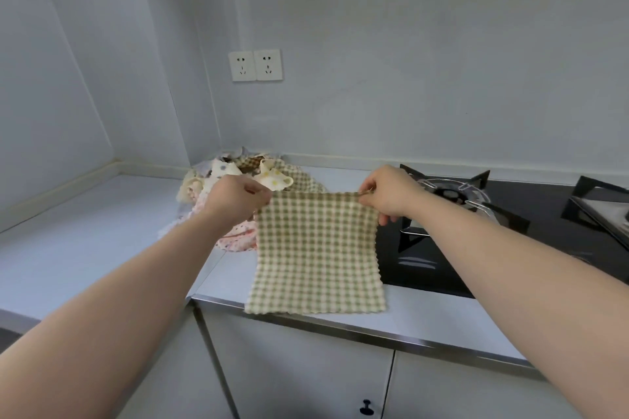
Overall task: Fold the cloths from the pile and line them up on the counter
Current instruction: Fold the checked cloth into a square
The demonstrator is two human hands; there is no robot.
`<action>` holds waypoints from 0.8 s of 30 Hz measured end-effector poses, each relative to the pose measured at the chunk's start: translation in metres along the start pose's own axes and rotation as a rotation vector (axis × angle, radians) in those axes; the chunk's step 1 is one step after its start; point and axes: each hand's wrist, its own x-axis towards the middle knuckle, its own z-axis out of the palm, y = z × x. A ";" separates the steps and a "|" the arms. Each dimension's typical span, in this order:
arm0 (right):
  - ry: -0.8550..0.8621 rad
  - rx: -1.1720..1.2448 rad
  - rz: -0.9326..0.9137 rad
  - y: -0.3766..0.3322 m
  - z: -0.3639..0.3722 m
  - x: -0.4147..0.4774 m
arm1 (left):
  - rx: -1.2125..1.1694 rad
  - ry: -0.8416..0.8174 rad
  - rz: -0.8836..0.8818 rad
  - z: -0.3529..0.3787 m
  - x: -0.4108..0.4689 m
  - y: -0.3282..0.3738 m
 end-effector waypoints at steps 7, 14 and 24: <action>0.123 0.150 -0.088 0.022 0.046 -0.021 | -0.211 -0.009 -0.044 0.009 -0.026 -0.030; 0.170 -0.054 -0.328 0.058 0.088 -0.084 | -0.024 -0.030 0.067 0.015 -0.092 -0.060; 0.298 -0.149 -0.546 0.078 0.115 -0.101 | 0.200 -0.147 0.403 0.020 -0.121 -0.094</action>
